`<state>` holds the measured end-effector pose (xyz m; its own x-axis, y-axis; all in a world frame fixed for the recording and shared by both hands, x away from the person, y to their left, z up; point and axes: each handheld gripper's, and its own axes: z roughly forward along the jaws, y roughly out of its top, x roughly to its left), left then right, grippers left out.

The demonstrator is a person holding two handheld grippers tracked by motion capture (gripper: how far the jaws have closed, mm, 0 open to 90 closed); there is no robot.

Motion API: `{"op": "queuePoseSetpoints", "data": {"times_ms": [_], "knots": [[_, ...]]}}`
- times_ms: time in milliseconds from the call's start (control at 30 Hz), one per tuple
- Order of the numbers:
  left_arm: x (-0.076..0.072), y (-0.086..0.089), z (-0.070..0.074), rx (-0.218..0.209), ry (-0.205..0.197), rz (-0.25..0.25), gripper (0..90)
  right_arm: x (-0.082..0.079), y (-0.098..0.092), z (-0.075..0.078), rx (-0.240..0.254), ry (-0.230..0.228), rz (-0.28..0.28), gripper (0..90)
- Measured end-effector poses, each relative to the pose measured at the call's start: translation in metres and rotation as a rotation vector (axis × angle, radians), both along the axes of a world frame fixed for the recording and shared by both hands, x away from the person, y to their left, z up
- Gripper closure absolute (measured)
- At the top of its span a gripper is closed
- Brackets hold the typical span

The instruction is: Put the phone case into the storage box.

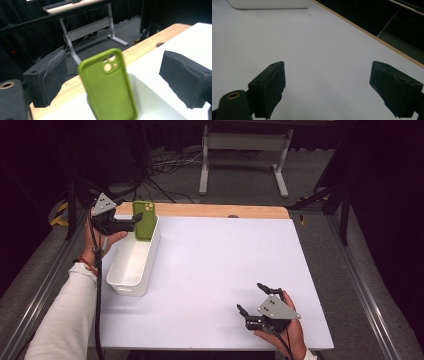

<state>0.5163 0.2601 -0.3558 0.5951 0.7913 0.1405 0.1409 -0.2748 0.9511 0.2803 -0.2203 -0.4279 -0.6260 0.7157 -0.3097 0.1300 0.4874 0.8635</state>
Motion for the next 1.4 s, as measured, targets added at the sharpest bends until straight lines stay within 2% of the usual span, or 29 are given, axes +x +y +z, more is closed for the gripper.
{"op": "queuePoseSetpoints", "data": {"times_ms": [267,467,533,600,700,900,1067,1400], "knots": [[-0.013,-0.003,0.007,0.004,-0.013,-0.020,6.2,0.005,0.000,0.000,0.011,0.006,-0.001,14.4],[-0.027,0.003,0.011,-0.069,-0.035,-0.025,5.2,0.011,0.002,0.001,0.033,0.006,-0.001,14.4],[-0.031,0.005,0.011,-0.075,-0.032,-0.029,5.1,0.013,0.003,0.002,0.038,0.004,-0.004,14.4],[-0.035,0.006,0.012,-0.066,-0.043,-0.025,4.8,0.014,0.004,0.002,0.045,0.009,0.004,14.4],[-0.042,0.006,0.012,-0.075,-0.049,-0.035,4.5,0.015,0.005,0.002,0.042,0.009,0.001,14.3],[-0.053,0.000,0.013,-0.079,-0.063,-0.082,4.1,0.018,0.008,0.001,0.028,0.008,-0.003,15.1],[-0.060,-0.006,0.013,-0.057,-0.072,-0.096,4.1,0.020,0.008,0.003,0.030,-0.006,-0.014,15.2],[-0.076,-0.014,0.013,-0.076,-0.097,-0.140,3.7,0.021,0.009,0.006,0.043,-0.012,-0.007,15.2]]}}
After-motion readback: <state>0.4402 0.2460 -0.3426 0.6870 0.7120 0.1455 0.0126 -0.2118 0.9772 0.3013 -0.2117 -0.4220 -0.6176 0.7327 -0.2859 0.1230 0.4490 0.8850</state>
